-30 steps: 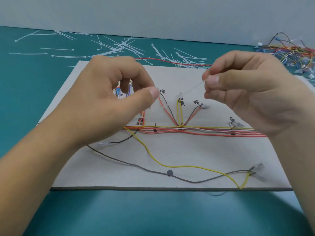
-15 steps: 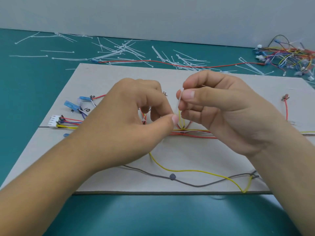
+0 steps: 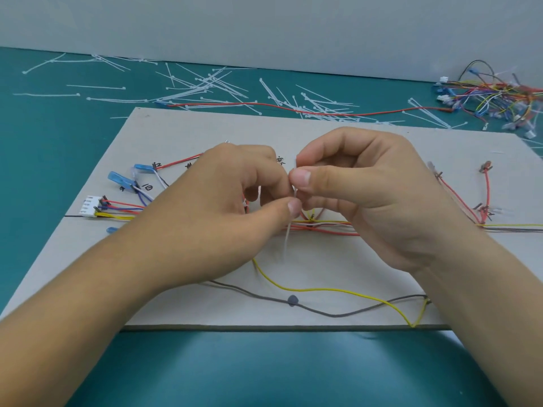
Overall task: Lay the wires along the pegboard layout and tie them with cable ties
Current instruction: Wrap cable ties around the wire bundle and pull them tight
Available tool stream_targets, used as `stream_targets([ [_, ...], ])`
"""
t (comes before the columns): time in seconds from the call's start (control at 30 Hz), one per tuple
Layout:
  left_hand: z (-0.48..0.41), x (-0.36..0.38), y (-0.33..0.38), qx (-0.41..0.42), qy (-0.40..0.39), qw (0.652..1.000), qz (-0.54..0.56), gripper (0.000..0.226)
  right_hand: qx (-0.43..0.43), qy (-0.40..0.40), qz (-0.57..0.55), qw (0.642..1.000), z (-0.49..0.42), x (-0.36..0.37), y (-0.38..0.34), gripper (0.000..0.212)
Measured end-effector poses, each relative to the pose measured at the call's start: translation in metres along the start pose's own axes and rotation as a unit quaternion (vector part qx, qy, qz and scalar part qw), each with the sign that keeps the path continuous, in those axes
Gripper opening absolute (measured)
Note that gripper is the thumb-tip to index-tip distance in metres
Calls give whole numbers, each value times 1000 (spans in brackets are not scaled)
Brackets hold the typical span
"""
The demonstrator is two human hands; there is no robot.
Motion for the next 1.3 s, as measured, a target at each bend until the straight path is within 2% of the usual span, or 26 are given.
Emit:
stream_targets([
  [0.33, -1, 3, -2, 10, -19, 1000, -13, 21, 18, -32, 27, 999, 0, -2, 0, 14],
  [0.57, -1, 0, -6, 1, -18, 1000, -25, 16, 9, -26, 36, 999, 1, 0, -2, 14],
  [0.9, 1, -21, -23, -42, 12, 994, -103, 6, -44, 80, 33, 995, 1, -18, -16, 17],
  [1.17, -3, -22, -28, -48, 3, 987, -153, 8, -79, 106, 111, 985, -3, -13, -17, 17],
  [1.3, -1, -18, -30, -55, -43, 985, -159, 21, -85, 116, 178, 974, -4, -10, -13, 17],
])
Point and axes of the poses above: each hand's wrist, its own z-axis away from the middle knuckle, its own x-axis out of the palm, y = z × x, the point moved 7 cm from there along -z, towards the middle knuckle, and after that the axes turned 10 degrees about -y, right-handed, at the moved point
